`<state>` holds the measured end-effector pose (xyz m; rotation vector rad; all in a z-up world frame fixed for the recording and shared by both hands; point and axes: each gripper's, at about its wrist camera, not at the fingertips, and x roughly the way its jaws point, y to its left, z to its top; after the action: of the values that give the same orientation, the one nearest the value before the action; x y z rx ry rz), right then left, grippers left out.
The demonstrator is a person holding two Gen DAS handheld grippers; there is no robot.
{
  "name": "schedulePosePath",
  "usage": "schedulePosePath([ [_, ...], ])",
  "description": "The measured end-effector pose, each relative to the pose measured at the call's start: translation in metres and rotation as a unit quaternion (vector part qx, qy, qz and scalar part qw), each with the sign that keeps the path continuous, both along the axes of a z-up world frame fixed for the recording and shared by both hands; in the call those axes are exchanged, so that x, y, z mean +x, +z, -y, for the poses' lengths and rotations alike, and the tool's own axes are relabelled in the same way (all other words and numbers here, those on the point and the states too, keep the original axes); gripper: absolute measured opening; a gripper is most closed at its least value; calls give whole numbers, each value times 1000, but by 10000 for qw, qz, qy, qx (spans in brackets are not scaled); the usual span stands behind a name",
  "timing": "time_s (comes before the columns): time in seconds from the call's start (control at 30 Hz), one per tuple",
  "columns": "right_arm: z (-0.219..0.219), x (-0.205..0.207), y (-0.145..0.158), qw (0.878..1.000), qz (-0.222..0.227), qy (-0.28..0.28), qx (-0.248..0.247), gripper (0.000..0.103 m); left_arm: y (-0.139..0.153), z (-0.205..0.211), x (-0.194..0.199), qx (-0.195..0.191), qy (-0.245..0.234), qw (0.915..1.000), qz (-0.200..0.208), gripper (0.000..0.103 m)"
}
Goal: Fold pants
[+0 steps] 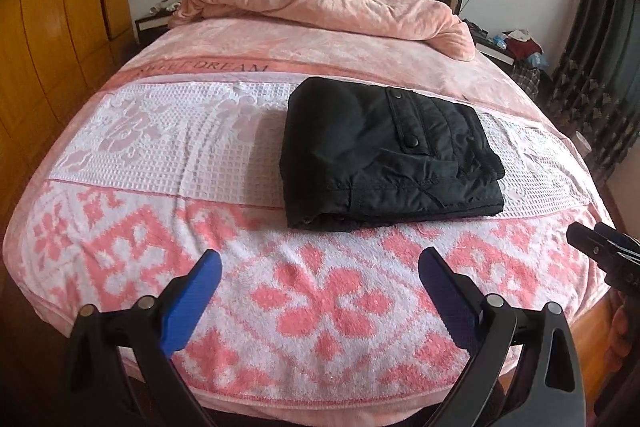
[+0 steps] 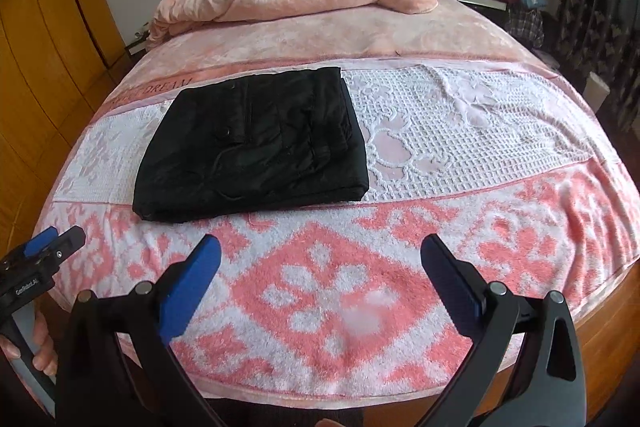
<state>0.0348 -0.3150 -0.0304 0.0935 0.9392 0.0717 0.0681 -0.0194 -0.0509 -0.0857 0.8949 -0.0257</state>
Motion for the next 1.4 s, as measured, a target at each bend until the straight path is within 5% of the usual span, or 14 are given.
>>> schedulePosePath([
  [1.4,-5,8,-14,9995,-307,17,-105,100,-5,-3,4,56,-62,9999,-71,99],
])
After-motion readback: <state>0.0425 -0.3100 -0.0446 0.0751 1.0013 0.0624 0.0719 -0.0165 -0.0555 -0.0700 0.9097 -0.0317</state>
